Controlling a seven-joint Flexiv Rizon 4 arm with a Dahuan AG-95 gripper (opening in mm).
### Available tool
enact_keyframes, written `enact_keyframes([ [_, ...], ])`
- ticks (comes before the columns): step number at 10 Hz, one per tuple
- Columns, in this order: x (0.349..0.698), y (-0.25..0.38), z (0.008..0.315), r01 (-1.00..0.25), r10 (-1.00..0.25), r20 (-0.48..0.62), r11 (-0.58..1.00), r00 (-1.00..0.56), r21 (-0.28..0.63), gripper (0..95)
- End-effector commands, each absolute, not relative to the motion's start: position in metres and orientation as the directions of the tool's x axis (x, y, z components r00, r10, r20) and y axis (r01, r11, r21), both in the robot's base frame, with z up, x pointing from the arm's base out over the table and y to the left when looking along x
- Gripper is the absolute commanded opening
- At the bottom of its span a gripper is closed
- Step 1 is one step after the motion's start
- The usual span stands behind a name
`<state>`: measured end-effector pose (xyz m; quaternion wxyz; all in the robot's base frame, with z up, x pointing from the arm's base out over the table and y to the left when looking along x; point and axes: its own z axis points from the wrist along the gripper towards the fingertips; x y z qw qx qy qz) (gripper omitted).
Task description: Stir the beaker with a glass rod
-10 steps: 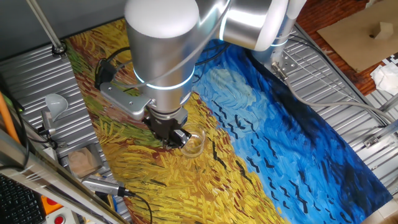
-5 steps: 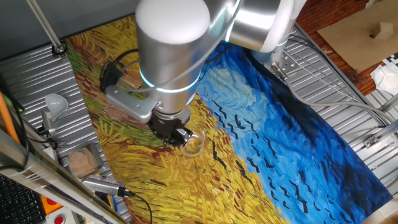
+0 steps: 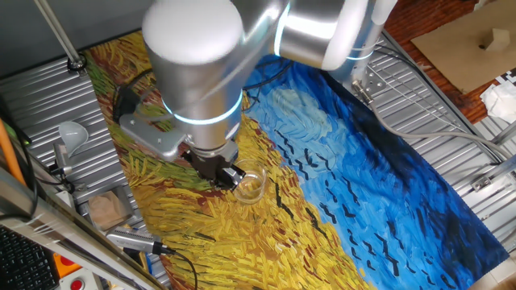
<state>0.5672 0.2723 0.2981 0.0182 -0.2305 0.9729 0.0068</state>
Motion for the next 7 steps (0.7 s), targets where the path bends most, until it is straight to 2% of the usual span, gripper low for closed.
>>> enact_keyframes([
  [1, 0.5664, 0.2724, 0.2976, -0.430, -0.428, -0.072, 0.903, -0.901, 0.016, 0.0],
  [4, 0.5667, 0.2725, 0.2978, -0.446, -0.444, -0.114, 0.895, -0.889, -0.012, 0.0],
  [7, 0.5668, 0.2723, 0.2977, -0.486, -0.490, -0.097, 0.872, -0.866, -0.060, 0.0],
])
